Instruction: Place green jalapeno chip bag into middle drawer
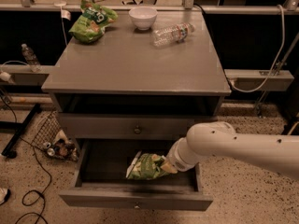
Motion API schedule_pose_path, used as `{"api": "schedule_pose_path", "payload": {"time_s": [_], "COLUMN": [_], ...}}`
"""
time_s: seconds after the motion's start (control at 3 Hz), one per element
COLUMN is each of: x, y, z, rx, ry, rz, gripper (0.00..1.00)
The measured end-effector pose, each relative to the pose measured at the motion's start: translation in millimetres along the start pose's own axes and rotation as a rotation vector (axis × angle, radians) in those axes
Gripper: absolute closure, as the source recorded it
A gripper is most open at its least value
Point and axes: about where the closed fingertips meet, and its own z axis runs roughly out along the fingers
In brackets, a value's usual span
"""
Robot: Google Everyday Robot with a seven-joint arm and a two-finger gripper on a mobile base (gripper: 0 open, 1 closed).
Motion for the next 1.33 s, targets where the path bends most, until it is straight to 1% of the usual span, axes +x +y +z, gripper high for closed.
{"api": "schedule_pose_path", "payload": {"time_s": [0.33,0.67,1.0,1.33], "x": [0,-7,-13,-12], "y": [-3,-6,-15,-13], "z": [36,66,96,98], "rx": [-0.018,-0.033,-0.043,-0.049], "ry": [-0.045,-0.096,-0.127,-0.125], "rz": [0.032,0.051,0.077,0.079], "gripper": [1.0,1.0,1.0,0.82]}}
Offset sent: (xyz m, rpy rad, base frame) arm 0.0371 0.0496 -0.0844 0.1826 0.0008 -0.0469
